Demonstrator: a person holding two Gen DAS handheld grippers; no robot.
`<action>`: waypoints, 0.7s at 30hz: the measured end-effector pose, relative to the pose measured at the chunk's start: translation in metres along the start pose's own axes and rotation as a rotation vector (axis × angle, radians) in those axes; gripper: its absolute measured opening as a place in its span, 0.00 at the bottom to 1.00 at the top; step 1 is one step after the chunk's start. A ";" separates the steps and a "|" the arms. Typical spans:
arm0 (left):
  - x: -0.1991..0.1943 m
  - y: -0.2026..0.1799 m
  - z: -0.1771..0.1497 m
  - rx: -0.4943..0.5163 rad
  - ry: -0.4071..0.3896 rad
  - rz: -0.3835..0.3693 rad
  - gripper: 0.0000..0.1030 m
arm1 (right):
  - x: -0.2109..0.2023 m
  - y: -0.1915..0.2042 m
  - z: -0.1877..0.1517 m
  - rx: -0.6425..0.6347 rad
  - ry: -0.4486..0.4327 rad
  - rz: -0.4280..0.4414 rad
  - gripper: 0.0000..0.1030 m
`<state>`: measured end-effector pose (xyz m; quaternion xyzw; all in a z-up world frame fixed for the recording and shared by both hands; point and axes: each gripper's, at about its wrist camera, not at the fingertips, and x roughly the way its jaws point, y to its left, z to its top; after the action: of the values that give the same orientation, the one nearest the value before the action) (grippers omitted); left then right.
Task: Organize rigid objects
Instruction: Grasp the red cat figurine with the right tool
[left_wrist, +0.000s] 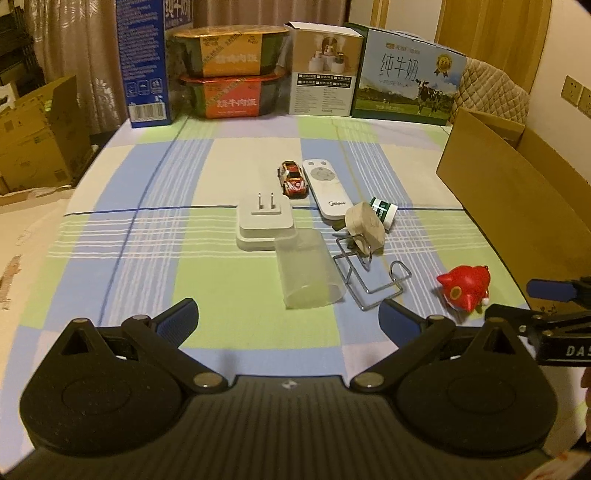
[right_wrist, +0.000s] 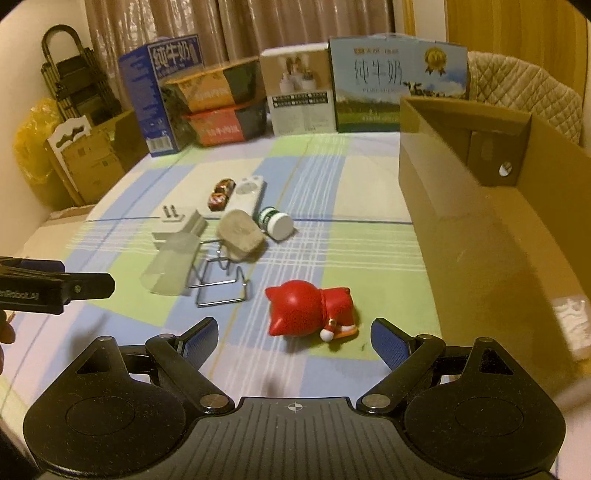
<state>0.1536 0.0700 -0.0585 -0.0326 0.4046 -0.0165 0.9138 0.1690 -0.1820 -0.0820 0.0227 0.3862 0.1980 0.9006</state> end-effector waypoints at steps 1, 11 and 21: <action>0.005 0.001 0.000 -0.002 -0.001 -0.011 0.99 | 0.005 -0.001 0.000 -0.002 0.000 0.002 0.84; 0.037 -0.001 -0.004 -0.002 0.018 -0.064 0.99 | 0.047 -0.014 0.002 -0.032 0.020 -0.006 0.84; 0.044 0.002 -0.001 -0.014 0.010 -0.073 0.99 | 0.059 -0.018 0.006 -0.046 0.027 0.002 0.73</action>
<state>0.1829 0.0694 -0.0916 -0.0538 0.4078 -0.0472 0.9102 0.2163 -0.1753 -0.1220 -0.0004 0.3937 0.2079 0.8954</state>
